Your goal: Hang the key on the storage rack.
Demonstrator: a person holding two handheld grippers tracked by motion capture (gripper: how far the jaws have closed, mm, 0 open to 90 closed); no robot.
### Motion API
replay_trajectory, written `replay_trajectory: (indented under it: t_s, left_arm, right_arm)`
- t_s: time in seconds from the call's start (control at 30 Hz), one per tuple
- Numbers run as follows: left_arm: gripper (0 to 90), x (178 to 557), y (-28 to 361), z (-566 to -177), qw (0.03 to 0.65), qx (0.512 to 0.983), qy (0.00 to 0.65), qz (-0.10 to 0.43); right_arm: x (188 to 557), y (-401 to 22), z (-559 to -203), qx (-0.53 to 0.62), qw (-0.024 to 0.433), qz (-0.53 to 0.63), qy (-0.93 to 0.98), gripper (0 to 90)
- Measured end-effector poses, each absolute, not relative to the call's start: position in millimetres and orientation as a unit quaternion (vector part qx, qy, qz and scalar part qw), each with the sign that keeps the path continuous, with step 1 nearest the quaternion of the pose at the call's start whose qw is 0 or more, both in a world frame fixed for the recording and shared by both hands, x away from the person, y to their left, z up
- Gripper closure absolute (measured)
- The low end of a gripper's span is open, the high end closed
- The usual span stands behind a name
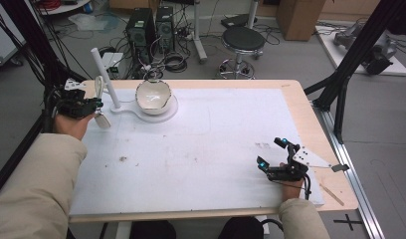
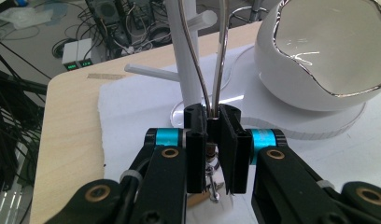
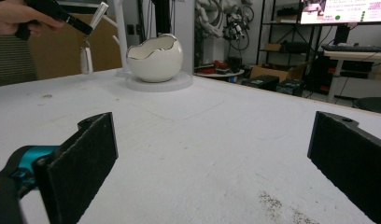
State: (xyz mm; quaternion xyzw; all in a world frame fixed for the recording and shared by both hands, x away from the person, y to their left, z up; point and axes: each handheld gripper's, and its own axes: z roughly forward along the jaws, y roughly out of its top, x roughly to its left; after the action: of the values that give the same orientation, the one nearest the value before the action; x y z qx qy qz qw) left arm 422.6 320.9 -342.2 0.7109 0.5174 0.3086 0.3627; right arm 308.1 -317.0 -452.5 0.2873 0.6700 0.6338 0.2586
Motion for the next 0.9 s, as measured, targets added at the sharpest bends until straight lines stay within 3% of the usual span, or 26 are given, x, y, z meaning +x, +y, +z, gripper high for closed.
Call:
replay_trajectory:
  t_s: [0.9]
  left_arm:
    - [81.2, 441.5, 320.8, -370.4, 0.345, 0.721, 0.526, 0.293]
  right_arm:
    - [308.7, -316.7, -452.3, 0.286, 0.259, 0.634, 0.67, 0.6]
